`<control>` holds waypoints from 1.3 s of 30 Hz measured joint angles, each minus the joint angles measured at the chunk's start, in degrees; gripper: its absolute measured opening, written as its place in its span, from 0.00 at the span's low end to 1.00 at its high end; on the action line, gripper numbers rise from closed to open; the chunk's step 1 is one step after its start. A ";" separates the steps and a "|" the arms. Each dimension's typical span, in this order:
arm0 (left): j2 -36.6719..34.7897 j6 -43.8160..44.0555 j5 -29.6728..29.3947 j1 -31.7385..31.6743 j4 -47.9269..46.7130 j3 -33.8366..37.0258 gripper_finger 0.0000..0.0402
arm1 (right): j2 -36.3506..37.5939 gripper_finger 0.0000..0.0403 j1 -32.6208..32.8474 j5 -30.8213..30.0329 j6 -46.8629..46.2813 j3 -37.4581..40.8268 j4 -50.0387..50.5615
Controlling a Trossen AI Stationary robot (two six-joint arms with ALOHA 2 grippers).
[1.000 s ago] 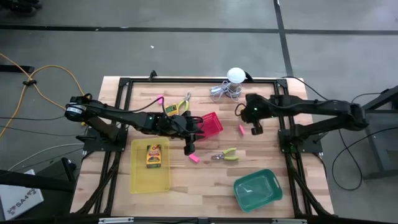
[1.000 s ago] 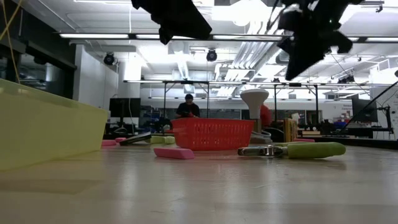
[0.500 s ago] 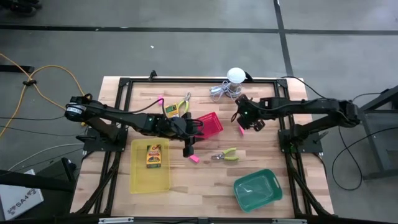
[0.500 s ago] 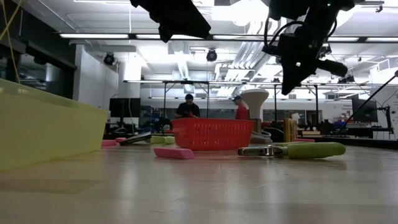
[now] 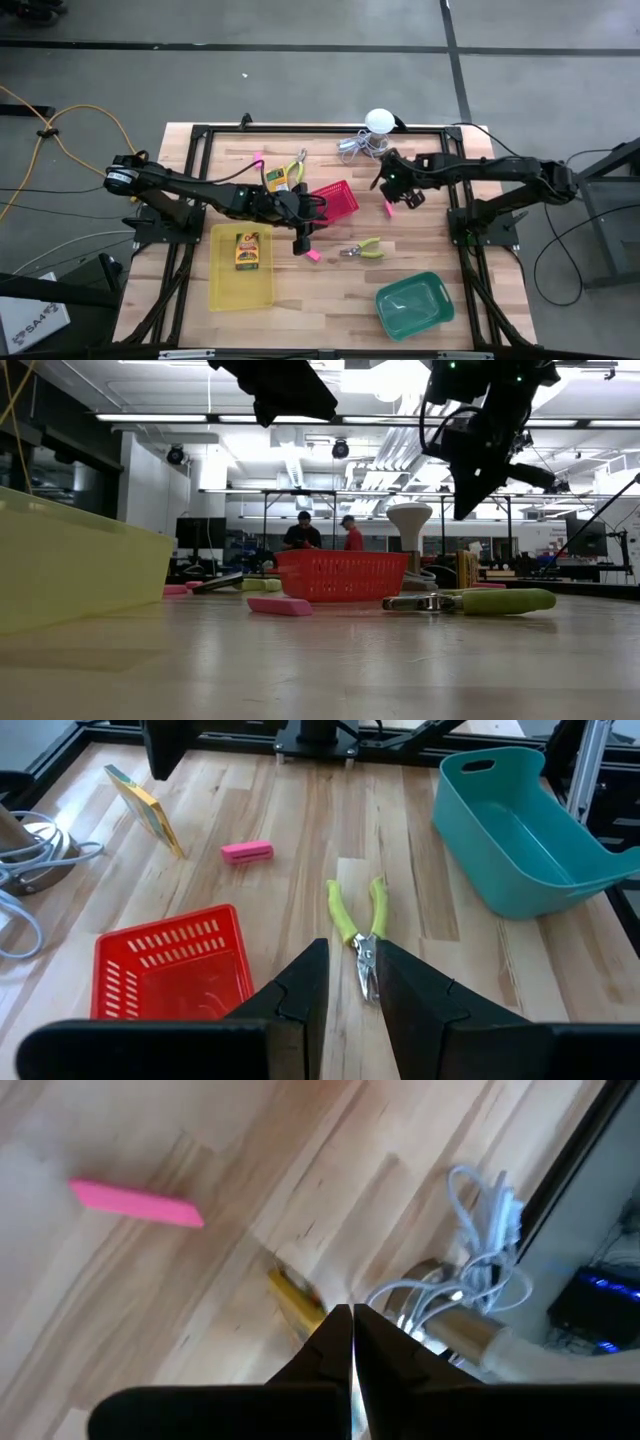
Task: Pick & Place School Supplies
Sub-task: Put the yellow box of crayons into the yellow bin
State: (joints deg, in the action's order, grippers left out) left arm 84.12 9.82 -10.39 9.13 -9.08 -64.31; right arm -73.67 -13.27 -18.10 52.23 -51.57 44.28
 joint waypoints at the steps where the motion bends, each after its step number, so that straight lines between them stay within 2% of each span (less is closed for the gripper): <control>1: 0.00 0.00 -0.01 0.00 0.02 0.00 0.21 | 0.00 0.01 -0.33 0.05 -0.02 0.00 0.40; 6: 0.00 0.00 -0.01 0.00 0.02 0.00 0.21 | -0.55 0.01 -1.10 0.82 -0.07 -0.02 0.67; 11: 0.00 0.00 -0.01 0.00 0.02 0.00 0.21 | -4.66 0.01 -1.14 1.21 0.19 -0.02 1.14; 18: 0.00 -0.02 -0.03 0.00 -0.47 0.00 0.21 | -10.13 0.01 -0.90 -4.09 2.04 -0.02 0.32; 29: 0.00 -0.02 -0.16 0.00 -1.77 0.00 0.21 | -8.56 0.01 3.64 -5.29 1.06 -0.03 -2.02; 39: 0.00 0.29 -0.14 0.00 -1.70 0.00 0.21 | -8.90 0.01 3.71 -6.43 -1.62 -0.02 -1.21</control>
State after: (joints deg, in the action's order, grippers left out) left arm 84.12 10.12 -10.52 9.13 -10.79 -64.31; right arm -82.56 -9.56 -24.53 50.61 -51.59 43.07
